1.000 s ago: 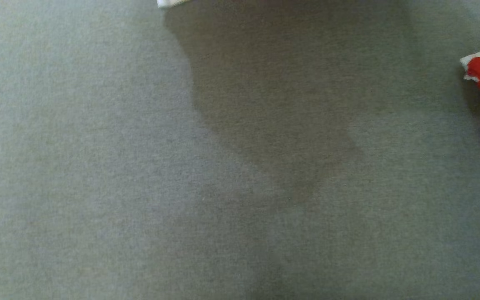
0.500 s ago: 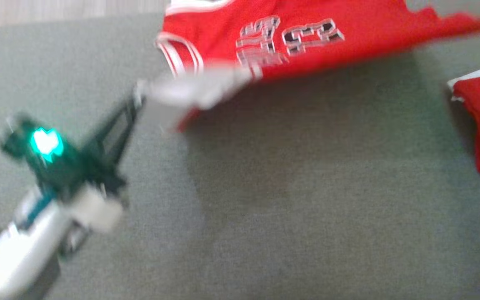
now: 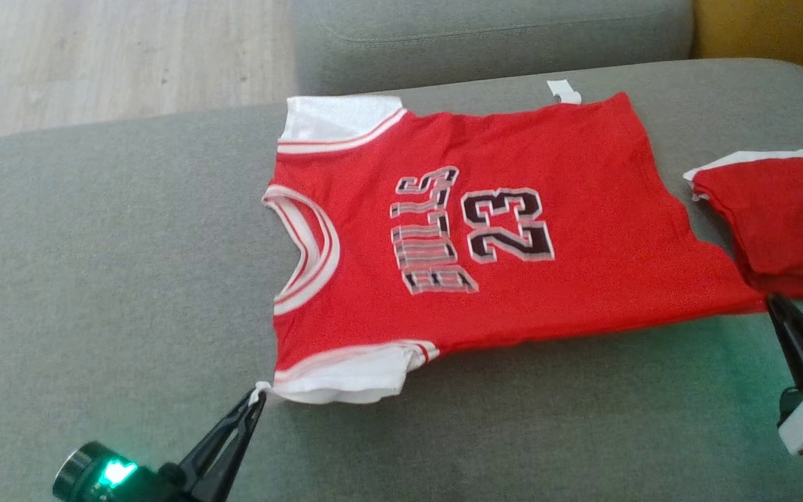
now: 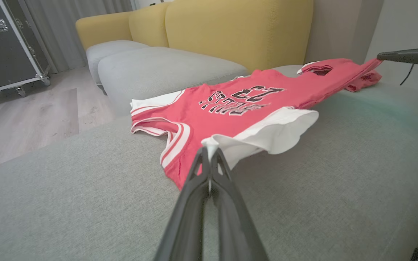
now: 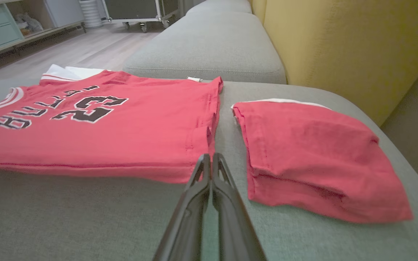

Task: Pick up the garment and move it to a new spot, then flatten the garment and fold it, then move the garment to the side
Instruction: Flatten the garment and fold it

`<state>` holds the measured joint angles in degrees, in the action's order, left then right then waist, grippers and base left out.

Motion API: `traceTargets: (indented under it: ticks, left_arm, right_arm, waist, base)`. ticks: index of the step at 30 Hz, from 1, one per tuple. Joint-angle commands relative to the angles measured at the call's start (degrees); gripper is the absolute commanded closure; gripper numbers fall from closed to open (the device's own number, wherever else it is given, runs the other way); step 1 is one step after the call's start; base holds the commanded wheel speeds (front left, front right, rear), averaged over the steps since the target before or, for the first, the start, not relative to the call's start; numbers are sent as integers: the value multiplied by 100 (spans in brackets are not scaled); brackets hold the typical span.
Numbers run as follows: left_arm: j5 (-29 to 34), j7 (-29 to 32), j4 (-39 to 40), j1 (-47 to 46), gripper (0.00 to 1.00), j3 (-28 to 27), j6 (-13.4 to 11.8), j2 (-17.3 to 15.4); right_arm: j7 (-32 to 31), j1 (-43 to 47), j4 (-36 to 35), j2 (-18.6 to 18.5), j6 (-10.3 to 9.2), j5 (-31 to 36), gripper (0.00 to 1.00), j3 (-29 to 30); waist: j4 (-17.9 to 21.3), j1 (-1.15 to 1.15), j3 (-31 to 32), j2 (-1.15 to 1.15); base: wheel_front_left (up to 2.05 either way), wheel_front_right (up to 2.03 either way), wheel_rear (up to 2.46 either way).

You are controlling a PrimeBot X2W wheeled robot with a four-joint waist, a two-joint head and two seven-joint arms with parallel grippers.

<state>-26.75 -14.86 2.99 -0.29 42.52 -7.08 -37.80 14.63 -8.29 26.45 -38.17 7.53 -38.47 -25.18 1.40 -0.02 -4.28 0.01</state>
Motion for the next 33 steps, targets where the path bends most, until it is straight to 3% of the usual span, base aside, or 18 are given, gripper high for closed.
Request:
traceTargets:
  ticks: [1,8,16,23,33]
  left_arm:
    - [-28,-14,168,-193,100,-347,-3,-134]
    - [259,-14,-147,-625,100,-655,254,70]
    - [695,-14,-971,-2155,100,-689,787,461]
    - [1085,-14,-1972,-3397,100,-559,1215,750]
    - [1470,-14,-2908,-4358,100,-644,1283,1083]
  right_arm:
    - [37,27,-174,-128,-4,97,100,141]
    - [-36,-142,-106,187,-4,328,100,461]
    - [-216,-981,177,335,-4,429,100,529]
    - [-343,-1816,576,386,-4,484,100,239]
    - [-246,-2671,1186,467,-4,321,100,-340]
  waist:
    - [40,2,-11,-1]
    - [29,2,-280,-1]
    - [-11,2,-770,-1]
    - [25,2,-1193,-1]
    - [25,2,-1489,-1]
  base:
    - [0,0,0]
    - [0,0,0]
    - [0,0,0]
    - [0,0,0]
    - [0,0,0]
